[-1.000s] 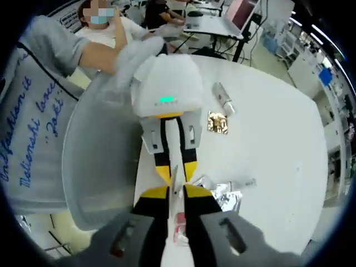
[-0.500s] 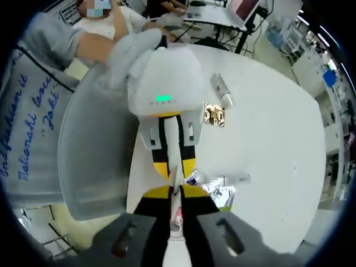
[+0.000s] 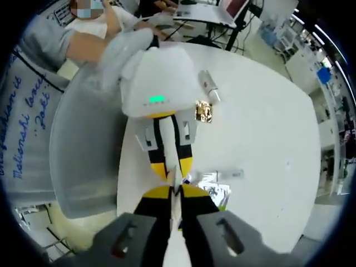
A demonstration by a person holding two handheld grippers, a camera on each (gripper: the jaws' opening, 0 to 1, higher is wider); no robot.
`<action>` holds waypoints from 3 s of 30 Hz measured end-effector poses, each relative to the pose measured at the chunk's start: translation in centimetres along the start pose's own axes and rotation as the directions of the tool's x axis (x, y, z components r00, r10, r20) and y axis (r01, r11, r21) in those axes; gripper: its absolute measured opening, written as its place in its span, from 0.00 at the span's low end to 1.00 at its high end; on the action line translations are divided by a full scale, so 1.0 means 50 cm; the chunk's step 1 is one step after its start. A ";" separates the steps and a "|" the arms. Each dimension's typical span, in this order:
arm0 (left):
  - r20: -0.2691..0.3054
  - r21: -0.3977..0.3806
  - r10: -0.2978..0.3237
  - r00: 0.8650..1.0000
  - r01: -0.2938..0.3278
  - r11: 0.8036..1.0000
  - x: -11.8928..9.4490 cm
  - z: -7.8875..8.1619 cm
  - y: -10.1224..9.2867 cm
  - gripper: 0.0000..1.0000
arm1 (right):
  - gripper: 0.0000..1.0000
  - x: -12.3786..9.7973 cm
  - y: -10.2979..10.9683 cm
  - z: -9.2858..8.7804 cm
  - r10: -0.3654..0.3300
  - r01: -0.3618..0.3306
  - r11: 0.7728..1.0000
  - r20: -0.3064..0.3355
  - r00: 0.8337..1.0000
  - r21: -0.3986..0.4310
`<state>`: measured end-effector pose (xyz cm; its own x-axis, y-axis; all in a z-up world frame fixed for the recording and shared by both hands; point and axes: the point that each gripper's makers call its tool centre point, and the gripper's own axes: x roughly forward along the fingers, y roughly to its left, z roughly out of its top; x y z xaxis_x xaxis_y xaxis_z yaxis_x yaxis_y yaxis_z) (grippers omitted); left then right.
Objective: Arrange the skincare products in the storage area until every visible bottle or jar stands upright without overlapping.
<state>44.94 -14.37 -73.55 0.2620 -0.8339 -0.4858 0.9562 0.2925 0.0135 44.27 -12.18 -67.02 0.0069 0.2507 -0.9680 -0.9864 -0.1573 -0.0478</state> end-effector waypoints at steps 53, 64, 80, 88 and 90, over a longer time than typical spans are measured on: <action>-0.021 -0.021 -0.101 0.995 0.101 0.995 -0.011 0.000 -0.044 0.13 | 0.05 -0.001 0.032 0.000 0.097 -0.097 0.995 -0.030 0.995 0.027; -0.025 0.012 -0.107 0.994 0.107 0.994 -0.007 -0.001 -0.044 0.15 | 0.06 -0.001 0.035 -0.002 0.101 -0.099 0.994 -0.040 0.994 0.036; -0.023 0.020 -0.089 0.996 0.090 0.996 -0.007 -0.001 -0.041 0.20 | 0.24 0.008 0.034 -0.019 0.090 -0.087 0.995 -0.056 0.994 0.056; -0.023 0.012 -0.080 0.997 0.080 0.997 -0.014 0.001 -0.039 0.25 | 0.35 0.003 0.031 -0.028 0.075 -0.071 0.993 -0.039 0.996 0.098; -0.020 0.002 -0.077 0.997 0.077 0.997 -0.017 0.003 -0.038 0.26 | 0.37 0.005 0.031 -0.031 0.067 -0.063 0.992 -0.036 0.997 0.106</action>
<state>42.92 -14.28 -73.05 0.1849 -0.8442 -0.5030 0.9737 0.2266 -0.0223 42.98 -13.86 -67.70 -0.0537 0.2049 -0.9773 -0.9967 -0.0707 0.0399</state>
